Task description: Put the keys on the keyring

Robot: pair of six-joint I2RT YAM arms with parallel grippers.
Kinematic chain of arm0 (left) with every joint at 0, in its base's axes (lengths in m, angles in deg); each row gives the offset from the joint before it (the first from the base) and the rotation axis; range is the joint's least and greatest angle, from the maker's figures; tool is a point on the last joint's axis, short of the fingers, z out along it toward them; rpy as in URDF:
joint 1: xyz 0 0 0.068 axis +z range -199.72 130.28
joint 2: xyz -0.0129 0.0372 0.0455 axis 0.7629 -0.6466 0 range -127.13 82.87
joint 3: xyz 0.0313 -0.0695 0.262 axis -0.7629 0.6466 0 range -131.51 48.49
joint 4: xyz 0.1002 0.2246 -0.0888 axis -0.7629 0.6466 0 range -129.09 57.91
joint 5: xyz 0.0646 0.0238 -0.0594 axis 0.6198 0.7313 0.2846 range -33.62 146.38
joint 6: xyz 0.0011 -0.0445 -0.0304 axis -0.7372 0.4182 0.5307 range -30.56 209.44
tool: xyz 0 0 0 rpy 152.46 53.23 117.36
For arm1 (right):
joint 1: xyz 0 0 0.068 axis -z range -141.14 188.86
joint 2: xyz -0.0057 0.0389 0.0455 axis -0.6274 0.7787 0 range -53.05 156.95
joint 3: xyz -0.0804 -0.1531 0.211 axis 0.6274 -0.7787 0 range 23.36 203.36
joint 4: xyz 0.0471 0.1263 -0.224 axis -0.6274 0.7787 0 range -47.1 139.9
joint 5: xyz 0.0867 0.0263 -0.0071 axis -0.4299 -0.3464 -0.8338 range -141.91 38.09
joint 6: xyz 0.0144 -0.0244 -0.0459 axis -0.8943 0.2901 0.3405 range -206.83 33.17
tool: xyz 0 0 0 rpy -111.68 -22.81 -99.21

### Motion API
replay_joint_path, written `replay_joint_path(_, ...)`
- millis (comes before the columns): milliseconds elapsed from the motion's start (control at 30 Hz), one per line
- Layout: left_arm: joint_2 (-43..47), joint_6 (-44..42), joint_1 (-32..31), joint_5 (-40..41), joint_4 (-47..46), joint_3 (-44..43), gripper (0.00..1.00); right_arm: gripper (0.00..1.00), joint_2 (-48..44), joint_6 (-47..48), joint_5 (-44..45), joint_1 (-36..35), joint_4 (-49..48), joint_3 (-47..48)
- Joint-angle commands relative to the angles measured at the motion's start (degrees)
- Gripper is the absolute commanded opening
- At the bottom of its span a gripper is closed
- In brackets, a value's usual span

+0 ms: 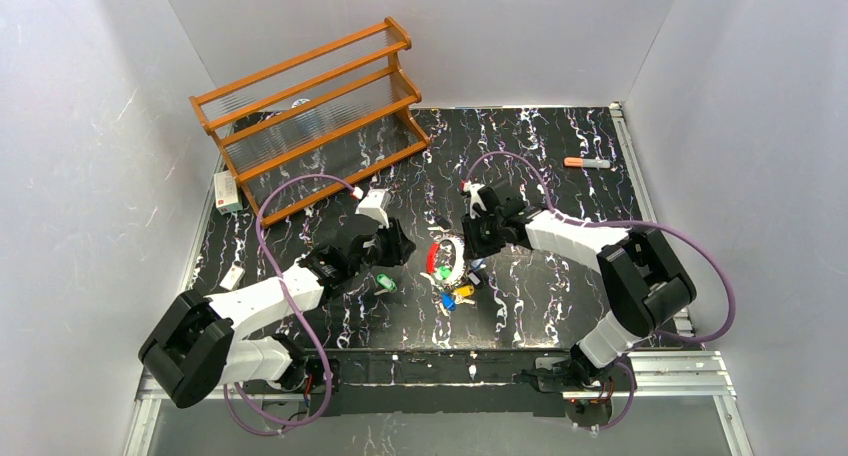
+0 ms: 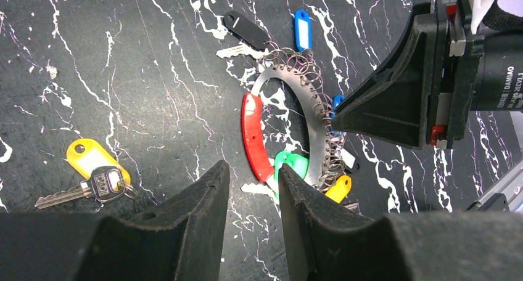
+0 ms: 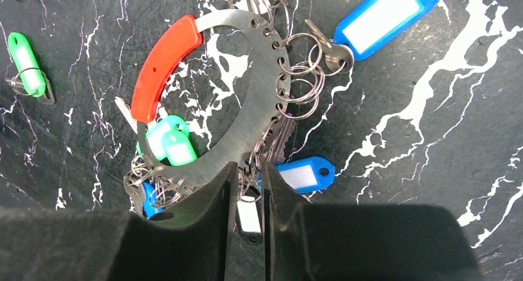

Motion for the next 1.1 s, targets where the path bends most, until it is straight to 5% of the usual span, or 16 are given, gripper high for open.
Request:
replay_joint_path(0,0.0,0.1,0.2,-0.2,-0.9,0.6,0.34,0.28,-1.6,0.0,2.4,-1.0,-0.3,2.0)
replay_joint_path(633,-1.4,2.2,0.1,-2.2,-3.4,2.3,0.34,0.36,1.3,-1.2,-2.7,-1.0,-5.5,4.2)
replay_joint_path(1067,-2.5,3.1,0.1,-3.1,-4.7,3.4,0.34,0.42,3.6,-1.6,3.3,-0.7,-3.5,5.4)
